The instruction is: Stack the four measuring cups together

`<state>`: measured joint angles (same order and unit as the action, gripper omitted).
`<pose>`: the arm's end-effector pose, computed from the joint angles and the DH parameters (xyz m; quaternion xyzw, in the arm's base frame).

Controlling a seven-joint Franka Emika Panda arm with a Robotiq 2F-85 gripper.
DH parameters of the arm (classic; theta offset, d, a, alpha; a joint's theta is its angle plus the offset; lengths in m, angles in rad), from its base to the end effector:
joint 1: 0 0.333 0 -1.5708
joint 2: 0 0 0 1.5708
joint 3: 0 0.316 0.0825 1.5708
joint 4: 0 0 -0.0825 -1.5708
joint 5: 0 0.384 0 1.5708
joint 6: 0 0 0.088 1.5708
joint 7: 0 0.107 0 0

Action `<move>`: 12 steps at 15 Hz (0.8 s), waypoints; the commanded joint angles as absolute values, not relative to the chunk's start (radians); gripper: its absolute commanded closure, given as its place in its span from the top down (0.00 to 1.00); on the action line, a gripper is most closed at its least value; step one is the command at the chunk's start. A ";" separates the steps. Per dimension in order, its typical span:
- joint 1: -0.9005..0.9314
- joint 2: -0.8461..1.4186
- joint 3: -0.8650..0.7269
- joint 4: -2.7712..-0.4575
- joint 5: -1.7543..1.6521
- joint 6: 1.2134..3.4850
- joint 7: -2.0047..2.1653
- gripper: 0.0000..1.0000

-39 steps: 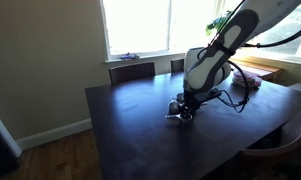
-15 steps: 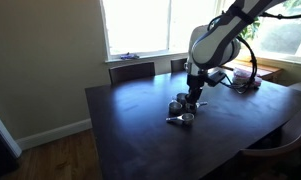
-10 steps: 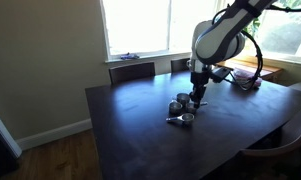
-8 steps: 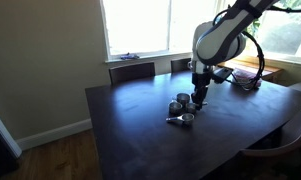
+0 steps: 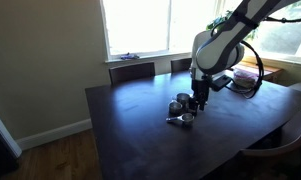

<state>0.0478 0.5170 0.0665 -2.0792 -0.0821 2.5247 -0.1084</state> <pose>0.5740 0.0671 0.1691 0.9893 0.1413 -0.0347 0.0061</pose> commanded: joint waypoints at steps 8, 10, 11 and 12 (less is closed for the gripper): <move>0.142 0.590 -0.022 -2.055 -0.097 2.654 0.166 0.86; 0.157 0.612 -0.041 -2.042 -0.100 2.657 0.188 0.73; 0.164 0.622 -0.050 -2.035 -0.101 2.659 0.200 0.71; 0.169 0.634 -0.056 -2.026 -0.102 2.659 0.205 0.71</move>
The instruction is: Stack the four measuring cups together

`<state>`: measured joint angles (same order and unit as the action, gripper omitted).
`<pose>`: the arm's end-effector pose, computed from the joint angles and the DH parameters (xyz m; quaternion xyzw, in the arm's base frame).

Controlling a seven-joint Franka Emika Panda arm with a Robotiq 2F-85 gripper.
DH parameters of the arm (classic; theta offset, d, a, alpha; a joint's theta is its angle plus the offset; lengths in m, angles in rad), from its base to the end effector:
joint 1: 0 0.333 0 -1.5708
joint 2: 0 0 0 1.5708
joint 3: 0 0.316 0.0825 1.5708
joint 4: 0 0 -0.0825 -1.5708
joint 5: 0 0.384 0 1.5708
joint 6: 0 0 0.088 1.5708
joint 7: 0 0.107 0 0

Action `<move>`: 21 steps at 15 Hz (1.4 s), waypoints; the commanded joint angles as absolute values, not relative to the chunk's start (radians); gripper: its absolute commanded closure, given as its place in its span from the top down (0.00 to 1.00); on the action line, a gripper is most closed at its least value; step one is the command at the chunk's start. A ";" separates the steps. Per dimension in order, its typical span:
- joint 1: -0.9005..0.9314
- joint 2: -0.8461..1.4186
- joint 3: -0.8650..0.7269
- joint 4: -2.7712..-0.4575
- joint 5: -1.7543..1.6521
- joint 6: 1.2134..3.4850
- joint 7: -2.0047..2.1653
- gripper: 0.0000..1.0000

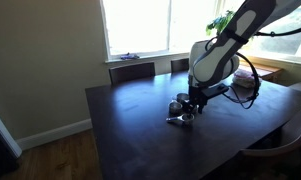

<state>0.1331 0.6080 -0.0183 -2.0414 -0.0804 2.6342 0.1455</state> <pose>0.5846 0.0693 0.1375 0.9994 0.0215 -0.0045 0.0253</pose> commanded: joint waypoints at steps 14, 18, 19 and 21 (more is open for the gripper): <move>0.186 0.680 -0.076 -1.966 -0.097 2.617 0.215 0.05; 0.181 0.665 -0.068 -1.973 -0.100 2.596 0.196 0.08; 0.176 0.656 -0.061 -1.979 -0.098 2.585 0.185 0.10; 0.161 0.632 -0.041 -1.999 -0.090 2.580 0.154 0.08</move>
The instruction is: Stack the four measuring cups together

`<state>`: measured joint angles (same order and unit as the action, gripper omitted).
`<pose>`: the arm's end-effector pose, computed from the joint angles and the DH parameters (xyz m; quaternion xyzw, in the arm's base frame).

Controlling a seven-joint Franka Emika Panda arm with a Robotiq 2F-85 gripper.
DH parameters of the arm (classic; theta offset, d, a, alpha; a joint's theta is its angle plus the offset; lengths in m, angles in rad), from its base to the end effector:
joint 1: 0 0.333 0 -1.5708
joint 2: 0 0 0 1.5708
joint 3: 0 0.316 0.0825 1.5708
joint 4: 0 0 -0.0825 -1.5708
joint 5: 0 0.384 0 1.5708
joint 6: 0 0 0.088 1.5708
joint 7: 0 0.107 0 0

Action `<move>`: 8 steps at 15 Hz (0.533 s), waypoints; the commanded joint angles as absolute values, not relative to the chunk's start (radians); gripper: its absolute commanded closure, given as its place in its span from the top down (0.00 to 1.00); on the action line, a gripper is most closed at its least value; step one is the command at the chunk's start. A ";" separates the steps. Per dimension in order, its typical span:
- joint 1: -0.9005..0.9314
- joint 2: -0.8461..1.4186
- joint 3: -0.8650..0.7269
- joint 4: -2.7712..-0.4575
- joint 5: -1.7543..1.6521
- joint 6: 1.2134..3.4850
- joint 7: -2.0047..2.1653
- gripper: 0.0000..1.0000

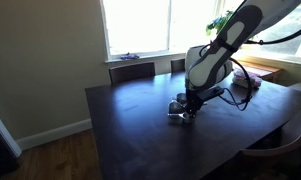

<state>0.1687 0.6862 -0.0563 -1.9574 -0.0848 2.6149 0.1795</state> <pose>0.6009 0.0698 0.1183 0.9991 0.0095 -0.0086 0.0404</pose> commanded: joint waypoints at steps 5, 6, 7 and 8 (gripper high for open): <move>0.097 0.562 0.047 -2.027 -0.042 2.529 0.022 0.05; 0.086 0.549 0.063 -2.029 -0.031 2.512 -0.003 0.06; 0.074 0.541 0.077 -2.029 -0.019 2.497 -0.027 0.06; 0.065 0.530 0.088 -2.029 -0.007 2.483 -0.047 0.06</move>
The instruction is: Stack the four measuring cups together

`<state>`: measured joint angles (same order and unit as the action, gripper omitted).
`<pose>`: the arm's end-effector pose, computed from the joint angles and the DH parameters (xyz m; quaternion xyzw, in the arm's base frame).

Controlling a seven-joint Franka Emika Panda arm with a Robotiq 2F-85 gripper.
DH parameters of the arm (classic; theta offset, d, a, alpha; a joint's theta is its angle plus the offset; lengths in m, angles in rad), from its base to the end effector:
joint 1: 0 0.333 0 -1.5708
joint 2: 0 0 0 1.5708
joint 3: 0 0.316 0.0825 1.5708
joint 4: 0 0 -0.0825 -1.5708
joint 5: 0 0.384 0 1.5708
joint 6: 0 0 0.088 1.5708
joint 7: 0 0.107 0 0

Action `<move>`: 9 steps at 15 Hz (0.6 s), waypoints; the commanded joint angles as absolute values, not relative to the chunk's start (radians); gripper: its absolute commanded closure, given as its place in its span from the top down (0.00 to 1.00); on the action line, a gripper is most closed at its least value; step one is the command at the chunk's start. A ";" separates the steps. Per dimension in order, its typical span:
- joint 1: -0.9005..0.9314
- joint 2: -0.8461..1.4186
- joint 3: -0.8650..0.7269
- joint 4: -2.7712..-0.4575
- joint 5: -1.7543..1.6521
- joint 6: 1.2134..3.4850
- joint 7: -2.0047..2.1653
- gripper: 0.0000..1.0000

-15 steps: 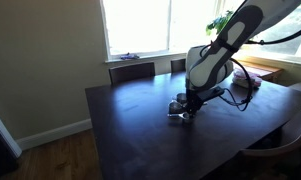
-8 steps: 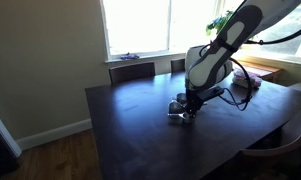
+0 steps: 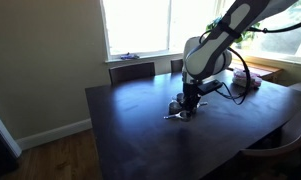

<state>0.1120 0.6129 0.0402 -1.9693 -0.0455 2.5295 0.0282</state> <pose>0.5982 0.0920 0.1511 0.9967 0.0775 -0.0257 0.0033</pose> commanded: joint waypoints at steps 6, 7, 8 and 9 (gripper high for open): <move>0.011 0.475 0.116 -2.023 0.064 2.467 -0.122 0.05; 0.006 0.471 0.109 -2.018 0.068 2.472 -0.120 0.05; 0.001 0.466 0.105 -2.012 0.071 2.470 -0.120 0.05; -0.001 0.472 0.097 -1.999 0.069 2.469 -0.111 0.05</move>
